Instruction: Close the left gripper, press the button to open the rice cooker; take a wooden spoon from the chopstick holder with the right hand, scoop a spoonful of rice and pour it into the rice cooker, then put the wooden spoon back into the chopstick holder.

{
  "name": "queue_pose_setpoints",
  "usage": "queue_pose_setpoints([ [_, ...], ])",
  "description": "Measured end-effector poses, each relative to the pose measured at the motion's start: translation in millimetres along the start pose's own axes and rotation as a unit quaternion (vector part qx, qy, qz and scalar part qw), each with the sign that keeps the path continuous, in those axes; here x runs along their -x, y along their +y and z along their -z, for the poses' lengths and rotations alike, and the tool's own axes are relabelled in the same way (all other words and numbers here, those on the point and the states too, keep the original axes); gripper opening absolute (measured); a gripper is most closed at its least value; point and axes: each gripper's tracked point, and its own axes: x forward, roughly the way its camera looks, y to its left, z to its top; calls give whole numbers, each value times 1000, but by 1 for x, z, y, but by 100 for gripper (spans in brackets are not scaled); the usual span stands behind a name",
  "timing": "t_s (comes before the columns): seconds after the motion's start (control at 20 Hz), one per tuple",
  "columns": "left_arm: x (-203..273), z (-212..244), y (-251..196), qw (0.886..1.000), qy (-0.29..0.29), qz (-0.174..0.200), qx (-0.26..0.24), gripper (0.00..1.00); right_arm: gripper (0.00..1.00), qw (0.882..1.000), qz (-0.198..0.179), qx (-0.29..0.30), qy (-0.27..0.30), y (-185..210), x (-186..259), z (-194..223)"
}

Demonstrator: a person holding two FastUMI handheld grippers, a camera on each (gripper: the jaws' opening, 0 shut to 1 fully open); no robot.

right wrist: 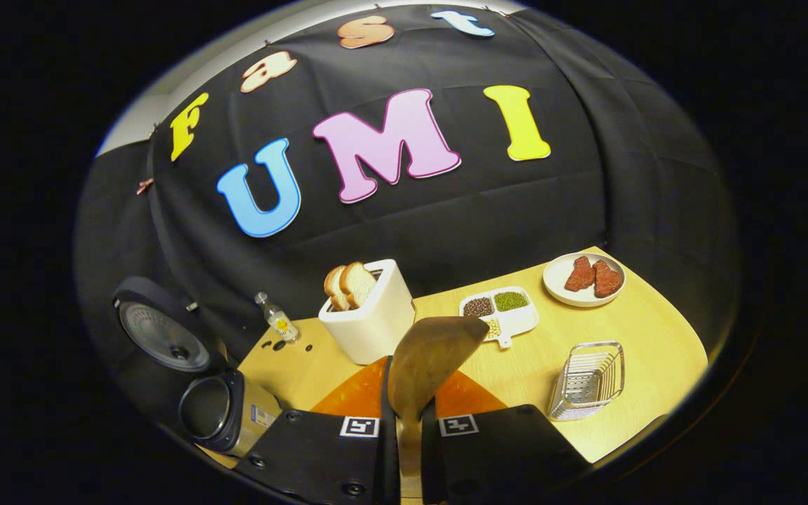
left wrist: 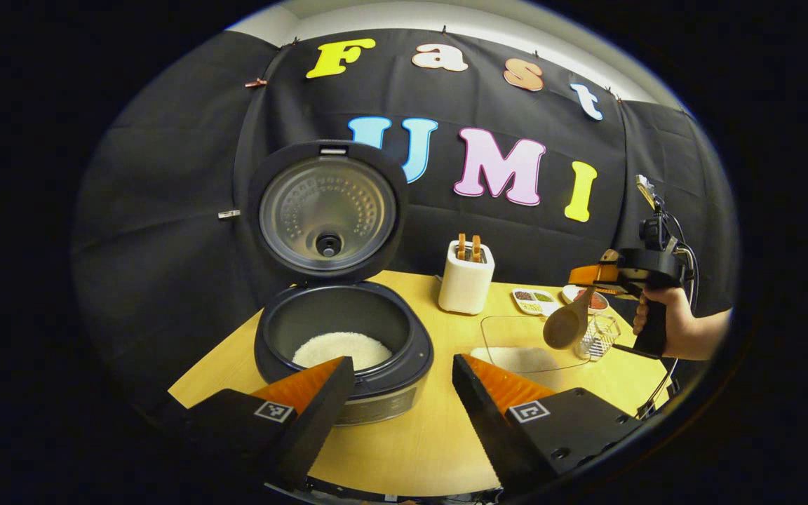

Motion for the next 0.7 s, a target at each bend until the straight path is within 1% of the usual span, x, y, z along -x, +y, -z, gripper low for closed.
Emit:
queue_pose_setpoints([
  [0.15,-4,12,10,1000,4,1,8,95,16,1000,5,16,17,5,-17,31],
  [0.25,-4,21,15,1000,7,-3,4,95,16,999,10,22,23,7,-25,50],
  [0.4,-2,33,19,1000,14,-4,14,96,16,999,10,27,46,18,-29,82],
  [0.45,0,37,20,1000,16,-4,18,96,16,998,5,19,56,24,-27,93],
  [0.6,8,41,25,1000,15,-7,24,95,16,999,9,-2,51,40,-25,96],
  [0.7,10,42,29,999,16,-10,30,95,16,997,2,-35,65,52,-25,103],
])
